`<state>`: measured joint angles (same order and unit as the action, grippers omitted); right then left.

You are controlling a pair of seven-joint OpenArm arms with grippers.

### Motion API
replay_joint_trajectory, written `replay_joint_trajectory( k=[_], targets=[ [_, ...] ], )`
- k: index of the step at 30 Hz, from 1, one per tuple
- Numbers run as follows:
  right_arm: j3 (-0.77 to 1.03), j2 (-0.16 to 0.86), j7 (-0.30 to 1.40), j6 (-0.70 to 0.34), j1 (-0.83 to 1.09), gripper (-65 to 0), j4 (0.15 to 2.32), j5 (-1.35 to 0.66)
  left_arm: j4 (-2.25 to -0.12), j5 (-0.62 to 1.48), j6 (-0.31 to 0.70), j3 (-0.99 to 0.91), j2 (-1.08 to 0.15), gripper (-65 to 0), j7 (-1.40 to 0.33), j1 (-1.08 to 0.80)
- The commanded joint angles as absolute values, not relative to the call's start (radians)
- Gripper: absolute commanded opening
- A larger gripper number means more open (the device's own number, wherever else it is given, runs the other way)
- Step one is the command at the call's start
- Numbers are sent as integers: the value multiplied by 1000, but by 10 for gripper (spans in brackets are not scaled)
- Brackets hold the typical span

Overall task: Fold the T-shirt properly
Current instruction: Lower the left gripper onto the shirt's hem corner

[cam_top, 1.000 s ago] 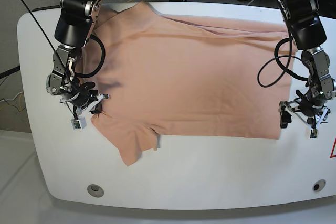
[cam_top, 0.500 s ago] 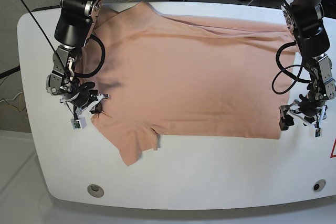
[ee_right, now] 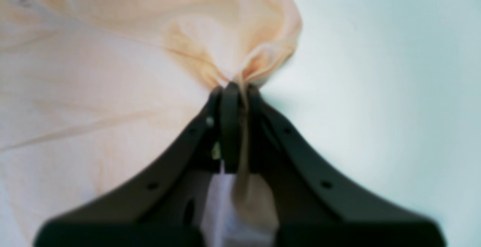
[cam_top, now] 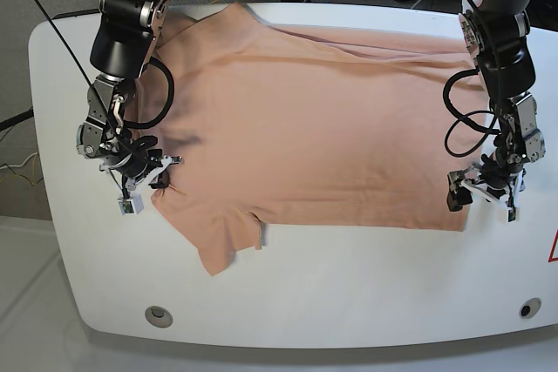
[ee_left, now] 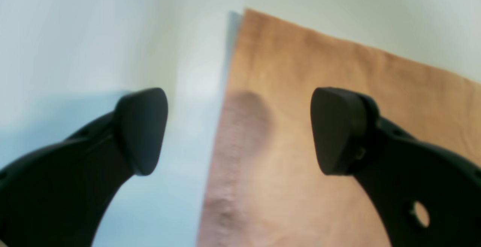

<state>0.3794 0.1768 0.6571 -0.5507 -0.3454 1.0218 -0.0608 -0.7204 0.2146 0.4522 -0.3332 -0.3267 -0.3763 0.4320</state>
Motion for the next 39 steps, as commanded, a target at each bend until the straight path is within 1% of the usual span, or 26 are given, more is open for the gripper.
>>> replay_joint_trajectory(
  k=[1, 20, 26, 30, 31, 32, 34, 35, 36, 37, 38, 39],
  targets=[
    [380, 186, 682, -552, -355, -650, 1027, -47, -734, 229, 455, -335, -334, -93, -354, 460],
    [380, 186, 704, -552, -355, -650, 1029, -47, -734, 225, 455, -332, -243, -93, -354, 463],
    [380, 186, 704, -552, -354, -650, 1029, -47, -736, 223, 455, -332, -242, -93, -354, 463],
    [380, 186, 704, -552, -354, -650, 1029, -47, -743, 222, 455, -305, -242, -104, -354, 458],
    [380, 186, 704, -552, -354, -650, 1029, -47, -745, 223, 455, -286, -242, -118, -352, 458],
    [380, 186, 704, -552, -354, -650, 1029, -47, -745, 223, 455, -275, -243, -141, -352, 456],
    [380, 186, 704, -552, -354, -650, 1029, -47, -745, 223, 455, -259, -245, -245, -346, 456],
    [380, 186, 704, -552, -354, -650, 1029, -47, -745, 223, 455, -255, -246, -309, -340, 456],
    [380, 186, 704, -552, -354, -650, 1029, -47, -745, 223, 455, -255, -246, -406, -331, 456],
    [380, 186, 704, -552, -354, -650, 1029, -47, -745, 223, 455, -255, -248, -476, -326, 456],
    [380, 185, 704, -552, -354, -650, 1029, -47, -745, 223, 455, -255, -259, -566, -321, 455],
    [380, 183, 704, -552, -354, -650, 1029, -47, -743, 223, 455, -255, -268, -637, -320, 455]
  ],
)
